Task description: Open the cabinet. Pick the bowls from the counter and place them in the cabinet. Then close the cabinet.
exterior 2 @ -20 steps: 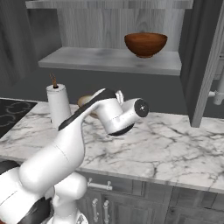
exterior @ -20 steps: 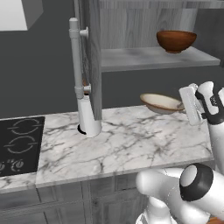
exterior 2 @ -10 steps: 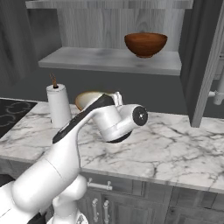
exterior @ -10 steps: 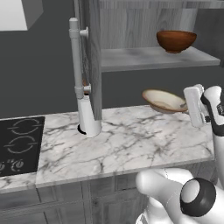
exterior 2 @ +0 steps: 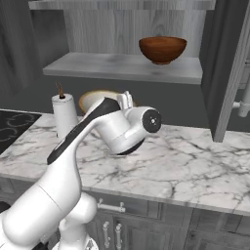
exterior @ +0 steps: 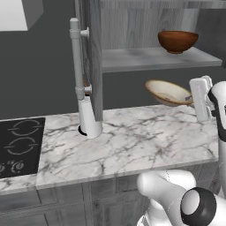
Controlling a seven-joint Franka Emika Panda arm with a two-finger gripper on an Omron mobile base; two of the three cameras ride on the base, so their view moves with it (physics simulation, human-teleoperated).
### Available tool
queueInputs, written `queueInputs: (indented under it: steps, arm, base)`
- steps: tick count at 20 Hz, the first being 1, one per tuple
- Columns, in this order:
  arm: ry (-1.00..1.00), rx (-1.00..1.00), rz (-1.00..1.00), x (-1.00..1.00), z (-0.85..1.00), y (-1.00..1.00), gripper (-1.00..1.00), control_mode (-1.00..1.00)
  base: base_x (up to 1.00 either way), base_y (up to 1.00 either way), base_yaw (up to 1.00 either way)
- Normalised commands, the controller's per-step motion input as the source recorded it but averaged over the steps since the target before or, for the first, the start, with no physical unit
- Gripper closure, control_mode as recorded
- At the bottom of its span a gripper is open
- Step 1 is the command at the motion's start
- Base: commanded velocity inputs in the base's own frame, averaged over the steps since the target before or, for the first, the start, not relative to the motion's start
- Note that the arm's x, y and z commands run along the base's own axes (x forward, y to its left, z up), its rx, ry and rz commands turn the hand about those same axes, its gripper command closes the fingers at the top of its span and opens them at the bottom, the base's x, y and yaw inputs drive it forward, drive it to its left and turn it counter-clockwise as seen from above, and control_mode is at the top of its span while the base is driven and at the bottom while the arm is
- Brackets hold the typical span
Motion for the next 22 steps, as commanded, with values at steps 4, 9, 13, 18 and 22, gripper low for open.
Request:
queueInputs:
  steps: [4, 9, 13, 18, 22]
  arm:
    - [0.0, -0.01, 0.0, -0.1, 0.33, 0.0, 1.0, -1.0]
    - [-0.01, -0.01, 0.0, -0.19, 0.41, 0.0, 1.0, -1.0]
    - [0.0, -0.01, 0.0, -0.05, 0.44, 0.01, 1.0, -1.0]
    - [0.0, -0.04, 0.0, 0.0, 0.39, 0.07, 1.0, -1.0]
    - [0.0, -0.1, -0.04, 0.0, 0.46, 0.25, 1.0, -1.0]
  base:
    - [0.0, 0.0, 0.0]
    - [0.0, 0.0, 0.0]
    - [0.0, 0.0, 0.0]
    - [0.0, 0.0, 0.0]
    - [0.0, 0.0, 0.0]
